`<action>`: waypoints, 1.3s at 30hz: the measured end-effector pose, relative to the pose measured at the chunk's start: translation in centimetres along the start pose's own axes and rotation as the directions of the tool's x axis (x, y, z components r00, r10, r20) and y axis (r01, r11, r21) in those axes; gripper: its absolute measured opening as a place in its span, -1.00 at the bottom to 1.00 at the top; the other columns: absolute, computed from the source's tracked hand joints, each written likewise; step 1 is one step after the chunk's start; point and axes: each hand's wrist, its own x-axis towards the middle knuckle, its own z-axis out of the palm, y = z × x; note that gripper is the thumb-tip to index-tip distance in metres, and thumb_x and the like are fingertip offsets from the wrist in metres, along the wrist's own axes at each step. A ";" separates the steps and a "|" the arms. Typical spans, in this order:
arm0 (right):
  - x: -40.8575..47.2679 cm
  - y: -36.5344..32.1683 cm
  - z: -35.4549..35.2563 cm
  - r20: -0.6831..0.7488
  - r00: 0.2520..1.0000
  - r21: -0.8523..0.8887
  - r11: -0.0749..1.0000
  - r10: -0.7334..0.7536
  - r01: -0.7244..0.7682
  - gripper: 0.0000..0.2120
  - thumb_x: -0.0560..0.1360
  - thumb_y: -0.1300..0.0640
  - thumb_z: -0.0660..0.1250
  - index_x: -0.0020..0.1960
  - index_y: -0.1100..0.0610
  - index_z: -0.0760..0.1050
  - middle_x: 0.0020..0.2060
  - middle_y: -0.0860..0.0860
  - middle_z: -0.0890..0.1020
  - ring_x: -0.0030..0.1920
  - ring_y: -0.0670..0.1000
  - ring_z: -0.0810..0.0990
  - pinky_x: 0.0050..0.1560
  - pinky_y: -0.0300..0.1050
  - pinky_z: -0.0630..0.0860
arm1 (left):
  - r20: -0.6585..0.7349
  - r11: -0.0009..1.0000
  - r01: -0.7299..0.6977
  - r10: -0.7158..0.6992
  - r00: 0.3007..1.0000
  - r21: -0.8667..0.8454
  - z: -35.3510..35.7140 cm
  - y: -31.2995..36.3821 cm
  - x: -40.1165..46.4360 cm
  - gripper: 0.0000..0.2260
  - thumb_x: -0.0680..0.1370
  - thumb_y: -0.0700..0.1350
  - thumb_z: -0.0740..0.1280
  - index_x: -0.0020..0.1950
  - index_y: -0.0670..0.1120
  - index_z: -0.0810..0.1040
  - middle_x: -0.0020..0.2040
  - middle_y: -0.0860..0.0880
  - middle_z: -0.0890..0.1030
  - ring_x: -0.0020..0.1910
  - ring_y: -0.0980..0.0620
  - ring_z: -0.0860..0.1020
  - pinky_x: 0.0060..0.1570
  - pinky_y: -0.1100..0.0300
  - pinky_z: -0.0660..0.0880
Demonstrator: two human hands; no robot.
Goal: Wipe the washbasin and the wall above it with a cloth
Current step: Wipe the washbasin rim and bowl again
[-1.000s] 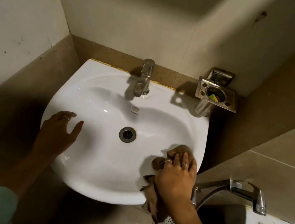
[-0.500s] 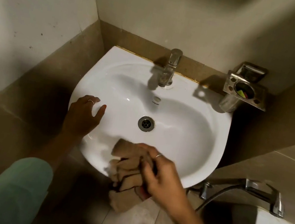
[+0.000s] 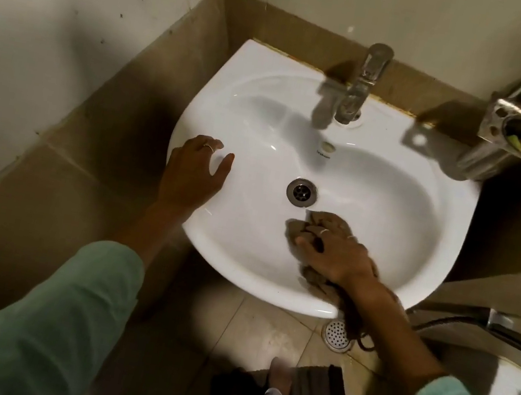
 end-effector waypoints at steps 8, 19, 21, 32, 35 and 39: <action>-5.4 -8.6 2.6 -0.099 0.899 0.264 0.860 -0.427 0.437 -0.44 0.42 -0.01 0.45 0.37 -0.12 0.37 0.36 -0.16 0.43 0.24 -0.03 0.49 0.17 -0.19 0.41 | -0.049 0.999 -0.038 0.037 0.998 -0.014 -0.1 -0.1 0.0 -0.65 0.57 0.04 0.17 0.16 -0.18 0.54 0.17 -0.12 0.59 0.20 -0.08 0.52 0.21 0.04 0.37; -13.9 0.2 -0.9 -0.570 0.795 0.362 0.805 -0.206 0.469 -0.38 0.31 0.48 0.31 0.21 -0.08 0.53 0.22 -0.10 0.56 0.23 -0.10 0.52 0.25 -0.13 0.47 | 0.022 0.984 -0.176 0.175 0.984 0.039 0.0 -0.9 -0.1 -0.50 0.46 0.17 0.21 0.13 -0.22 0.58 0.12 -0.18 0.62 0.17 -0.16 0.53 0.13 0.00 0.46; -14.0 3.6 -1.9 -0.623 0.782 0.361 0.876 -0.030 0.321 -0.41 0.36 0.43 0.39 0.25 -0.08 0.48 0.23 -0.03 0.56 0.17 -0.02 0.55 0.21 -0.05 0.51 | 0.107 0.991 -0.135 0.135 0.985 -0.008 -0.8 -0.5 0.0 -0.40 0.42 0.24 0.16 0.24 -0.18 0.52 0.24 -0.15 0.54 0.31 -0.16 0.41 0.26 -0.01 0.35; -14.3 -4.8 6.0 -0.534 0.836 0.343 0.872 -0.125 0.349 -0.57 0.32 0.32 0.34 0.13 0.01 0.61 0.19 -0.03 0.59 0.30 0.11 0.46 0.36 0.07 0.35 | 0.107 0.999 -0.051 0.050 0.993 0.010 -2.0 0.9 -5.8 -0.48 0.50 0.19 0.13 0.33 -0.09 0.42 0.37 -0.05 0.42 0.44 -0.09 0.24 0.36 -0.05 0.16; -14.7 -8.4 5.7 -0.375 0.893 0.583 0.685 -0.249 0.436 -0.57 0.37 0.33 0.37 0.17 0.01 0.60 0.09 -0.17 0.58 0.21 -0.08 0.50 0.27 -0.24 0.36 | 0.061 0.999 -0.021 0.022 0.998 -0.030 -3.2 1.5 -6.3 -0.58 0.55 0.10 0.19 0.33 -0.09 0.41 0.37 -0.04 0.42 0.43 -0.06 0.24 0.34 -0.09 0.16; -16.3 -8.5 4.0 -0.340 0.931 0.855 0.369 -0.132 0.364 -0.59 0.41 0.42 0.34 0.12 0.02 0.59 0.03 -0.05 0.66 0.06 -0.13 0.60 0.13 -0.24 0.51 | 0.056 1.000 0.000 0.002 0.998 -0.028 -4.4 2.5 -7.4 -0.56 0.57 0.12 0.14 0.36 -0.09 0.38 0.38 -0.05 0.41 0.43 -0.04 0.24 0.35 -0.09 0.14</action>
